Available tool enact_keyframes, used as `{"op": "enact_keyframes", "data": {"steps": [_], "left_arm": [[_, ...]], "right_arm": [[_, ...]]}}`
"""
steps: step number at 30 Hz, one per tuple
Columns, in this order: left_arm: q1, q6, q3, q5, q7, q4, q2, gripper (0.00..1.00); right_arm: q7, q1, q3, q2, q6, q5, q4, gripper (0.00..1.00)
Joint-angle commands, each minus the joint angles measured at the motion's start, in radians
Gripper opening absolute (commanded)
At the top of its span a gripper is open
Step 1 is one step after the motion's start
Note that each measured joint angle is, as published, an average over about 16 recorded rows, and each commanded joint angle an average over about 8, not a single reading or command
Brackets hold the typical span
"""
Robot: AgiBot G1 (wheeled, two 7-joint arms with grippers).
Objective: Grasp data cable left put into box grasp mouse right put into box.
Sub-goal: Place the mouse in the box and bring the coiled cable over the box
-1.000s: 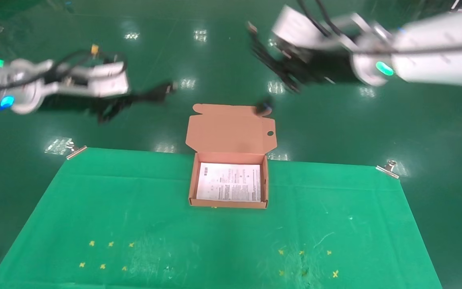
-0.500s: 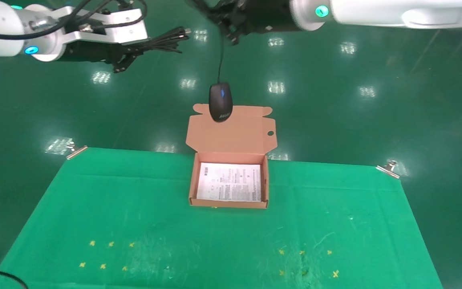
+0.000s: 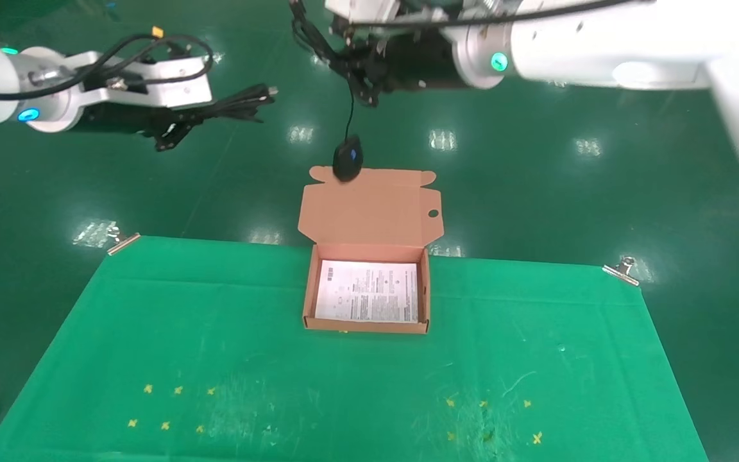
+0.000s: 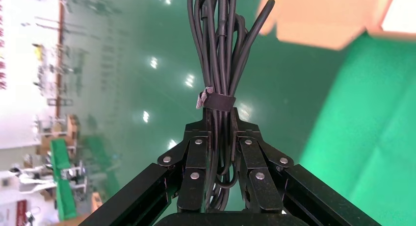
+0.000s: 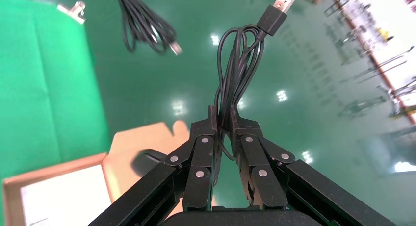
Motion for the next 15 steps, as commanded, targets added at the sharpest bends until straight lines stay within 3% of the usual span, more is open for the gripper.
{"op": "enact_keyframes", "data": {"steps": [1, 15], "left_arm": [[0.005, 0.015, 0.007, 0.012, -0.012, -0.009, -0.012, 0.00], [0.032, 0.139, 0.051, 0.133, -0.180, -0.148, -0.121, 0.00]], "right_arm": [[-0.002, -0.009, -0.013, -0.004, 0.010, 0.003, -0.011, 0.00], [0.021, -0.086, -0.168, -0.011, 0.042, 0.102, -0.025, 0.00]]}}
